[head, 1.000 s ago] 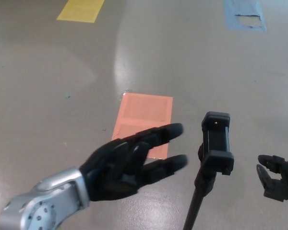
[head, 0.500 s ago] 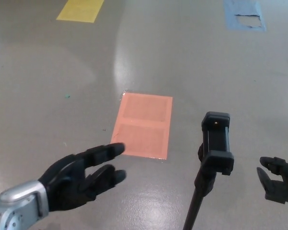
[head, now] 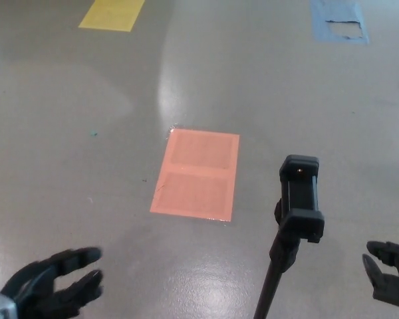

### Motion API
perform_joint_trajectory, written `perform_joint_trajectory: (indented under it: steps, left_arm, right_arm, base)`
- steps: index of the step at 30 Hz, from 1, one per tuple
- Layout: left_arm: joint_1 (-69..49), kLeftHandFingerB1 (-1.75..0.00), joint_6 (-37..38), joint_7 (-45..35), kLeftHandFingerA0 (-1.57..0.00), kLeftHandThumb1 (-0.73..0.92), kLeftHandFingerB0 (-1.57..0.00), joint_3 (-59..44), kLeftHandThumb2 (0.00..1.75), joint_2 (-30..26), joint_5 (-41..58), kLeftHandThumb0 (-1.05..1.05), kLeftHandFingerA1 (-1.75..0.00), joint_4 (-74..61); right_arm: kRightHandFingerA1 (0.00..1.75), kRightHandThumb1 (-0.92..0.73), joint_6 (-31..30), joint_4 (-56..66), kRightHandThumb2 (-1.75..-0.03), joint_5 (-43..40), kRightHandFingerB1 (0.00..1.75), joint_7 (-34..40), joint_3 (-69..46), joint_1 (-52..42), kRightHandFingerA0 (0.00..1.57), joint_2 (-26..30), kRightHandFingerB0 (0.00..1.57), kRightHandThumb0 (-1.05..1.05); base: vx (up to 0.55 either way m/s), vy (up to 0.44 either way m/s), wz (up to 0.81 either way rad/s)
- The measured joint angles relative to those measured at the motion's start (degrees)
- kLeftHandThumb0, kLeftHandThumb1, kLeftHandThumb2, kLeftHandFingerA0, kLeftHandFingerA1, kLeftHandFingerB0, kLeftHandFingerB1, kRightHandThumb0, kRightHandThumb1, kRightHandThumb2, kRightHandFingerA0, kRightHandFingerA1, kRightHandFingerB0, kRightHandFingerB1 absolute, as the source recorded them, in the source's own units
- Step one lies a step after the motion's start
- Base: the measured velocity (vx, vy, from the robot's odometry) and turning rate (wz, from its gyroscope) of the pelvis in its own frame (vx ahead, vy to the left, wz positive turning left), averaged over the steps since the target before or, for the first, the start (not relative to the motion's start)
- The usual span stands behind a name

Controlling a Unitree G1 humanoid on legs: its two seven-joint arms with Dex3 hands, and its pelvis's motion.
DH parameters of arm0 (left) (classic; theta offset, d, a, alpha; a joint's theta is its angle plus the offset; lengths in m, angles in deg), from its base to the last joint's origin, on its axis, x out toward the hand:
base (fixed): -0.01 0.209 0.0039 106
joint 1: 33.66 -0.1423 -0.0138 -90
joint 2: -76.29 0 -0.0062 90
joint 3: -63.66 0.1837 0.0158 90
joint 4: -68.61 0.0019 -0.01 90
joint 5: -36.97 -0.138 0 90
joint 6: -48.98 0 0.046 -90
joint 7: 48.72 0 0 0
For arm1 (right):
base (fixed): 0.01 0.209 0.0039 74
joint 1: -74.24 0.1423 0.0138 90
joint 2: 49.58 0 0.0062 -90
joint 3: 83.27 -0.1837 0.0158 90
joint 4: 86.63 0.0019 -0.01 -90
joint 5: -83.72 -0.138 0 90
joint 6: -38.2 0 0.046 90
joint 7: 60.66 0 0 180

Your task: The robot uses its left hand to grab the top of a phone stand kept on the floor and rotates it anti-clockwise

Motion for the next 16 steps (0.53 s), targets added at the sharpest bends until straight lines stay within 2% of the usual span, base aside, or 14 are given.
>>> perform_joint_trajectory:
  steps: [1, 2, 3, 4, 6, 11, 12, 16]
  left_arm:
    - [0.0, -0.37, 0.6, 0.6, -0.24, 0.53, -0.18, 0.2, 0.76, -0.4, -0.5, -0.64, -0.42, 1.2]
    - [-0.1, -0.28, 1.7, 1.5, -0.31, 0.62, -0.22, 0.5, 0.59, -1.1, -1.4, -0.64, -0.34, 3.2]
    - [-0.1, -0.28, 2.7, 2.4, -0.31, 0.62, -0.22, 0.7, 0.59, -1.6, -2.2, -0.64, -0.34, 4.8]
    - [-0.1, -0.28, 3.1, 2.7, -0.29, 0.62, -0.22, 0.8, 0.59, -1.8, -2.5, -0.65, -0.33, 5.5]
    - [0.0, -0.28, 4.3, 3.7, -0.3, 0.61, -0.24, 1.0, 0.58, -2.4, -3.4, -0.62, -0.33, 7.4]
    - [0.1, -0.28, 8.2, 6.6, -0.31, 0.61, -0.24, 1.8, 0.58, -3.6, -6.2, -0.61, -0.33, 12.0]
    - [0.1, -0.38, 8.4, 6.8, -0.26, 0.52, -0.2, 1.8, 0.76, -3.6, -6.3, -0.65, -0.42, 12.2]
    - [0.2, -0.38, 11.1, 8.7, -0.26, 0.53, -0.2, 2.5, 0.76, -3.7, -8.0, -0.65, -0.42, 14.5]
  right_arm:
    - [0.37, -0.64, 0.0, 0.0, -0.77, 0.0, 0.12, 0.0, 0.0, -0.2, 0.06, 0.0, 0.01, -0.51]
    - [0.49, -0.69, 0.1, 0.0, -1.1, 0.0, 0.49, 0.0, 0.1, -0.5, 0.01, 0.0, 0.0, -0.21]
    - [0.49, -0.69, 0.1, 0.0, -1.1, 0.0, 0.49, 0.0, 0.1, -0.8, 0.01, 0.0, 0.0, -0.21]
    - [0.34, -0.68, 0.1, 0.0, -0.62, 0.0, 0.23, 0.0, 0.2, -0.9, 0.18, 0.0, 0.1, -0.19]
    - [0.34, -0.66, 0.1, 0.0, -0.63, 0.1, 0.29, 0.2, 0.3, -1.1, 0.17, 0.0, 0.11, -0.19]
    - [0.33, -0.66, 0.1, 0.0, -0.6, 0.2, 0.27, 1.2, 0.9, -1.2, 0.19, 0.0, 0.11, -0.12]
    - [0.34, -0.66, 0.1, 0.0, -0.61, 0.2, 0.27, 1.2, 0.9, -1.2, 0.18, 0.0, 0.1, -0.11]
    - [0.34, -0.66, 0.1, 0.0, -0.6, 0.3, 0.27, 1.9, 1.3, -1.2, 0.18, 0.0, 0.1, -0.11]
  base:
    - [0.0, 0.0, 0.0]
    - [0.0, 0.0, 0.0]
    - [0.0, 0.0, 0.0]
    - [0.0, 0.0, 0.0]
    - [0.0, 0.0, 0.0]
    - [0.0, 0.0, 0.0]
    - [0.0, 0.0, 0.0]
    - [0.0, 0.0, 0.0]
